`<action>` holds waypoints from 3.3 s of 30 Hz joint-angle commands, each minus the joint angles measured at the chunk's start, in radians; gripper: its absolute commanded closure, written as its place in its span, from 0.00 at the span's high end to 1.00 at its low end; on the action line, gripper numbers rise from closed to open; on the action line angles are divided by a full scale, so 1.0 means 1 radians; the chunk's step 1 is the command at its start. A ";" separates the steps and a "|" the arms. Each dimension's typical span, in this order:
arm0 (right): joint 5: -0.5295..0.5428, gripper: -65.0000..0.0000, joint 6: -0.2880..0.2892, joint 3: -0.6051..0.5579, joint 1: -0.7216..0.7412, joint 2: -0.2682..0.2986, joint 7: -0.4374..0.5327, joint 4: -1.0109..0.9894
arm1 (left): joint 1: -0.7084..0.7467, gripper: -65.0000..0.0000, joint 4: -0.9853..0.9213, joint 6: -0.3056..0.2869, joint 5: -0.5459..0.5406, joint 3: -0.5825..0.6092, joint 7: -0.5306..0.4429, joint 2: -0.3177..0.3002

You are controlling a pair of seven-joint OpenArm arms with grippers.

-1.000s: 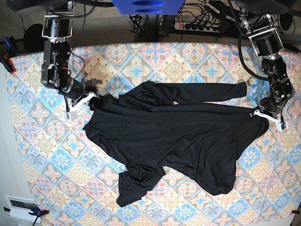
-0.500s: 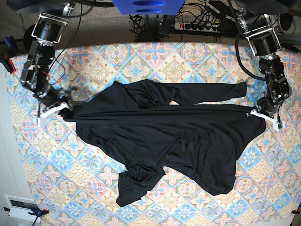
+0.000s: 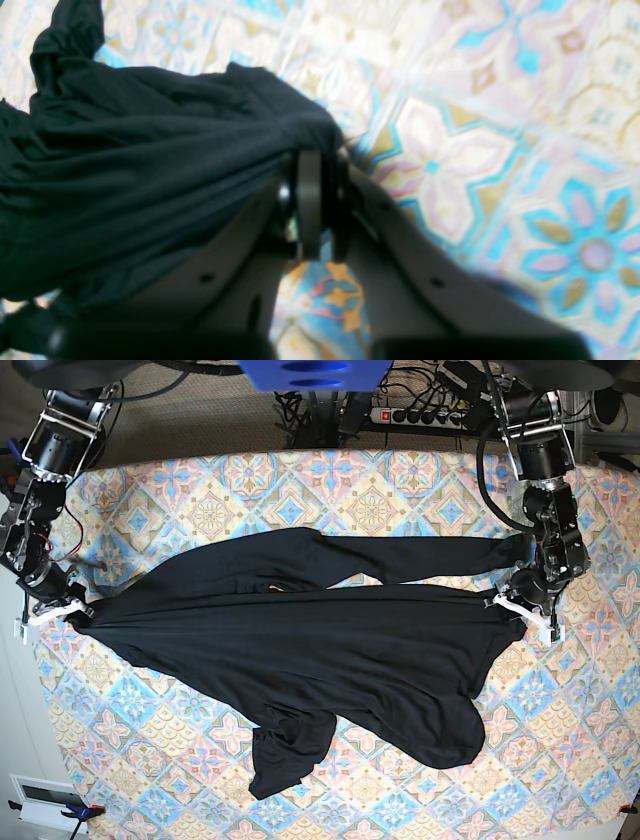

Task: Layout the t-shirt on the table in an organized manner, then fold the t-shirt properly
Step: 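Pull the shirt taut between both grippers, stretching it wide, then release the shirt with the left gripper and lift away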

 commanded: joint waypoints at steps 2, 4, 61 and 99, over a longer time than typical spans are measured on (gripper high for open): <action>-0.051 0.00 0.004 0.009 0.034 0.028 0.026 0.016 | -0.008 0.41 0.016 0.007 -0.041 -0.010 -0.007 -0.023; -0.097 0.00 0.004 0.009 0.034 0.028 0.026 0.016 | 0.012 0.42 0.019 0.007 -0.101 -0.013 0.018 -0.051; -0.232 0.00 0.004 0.007 0.080 0.025 0.028 0.023 | 0.693 0.00 0.805 -0.099 -0.642 0.020 0.033 -0.367; -0.232 0.00 0.004 0.003 0.075 -0.008 0.025 0.026 | 0.487 0.00 0.305 -0.271 -0.928 -0.415 0.483 -0.296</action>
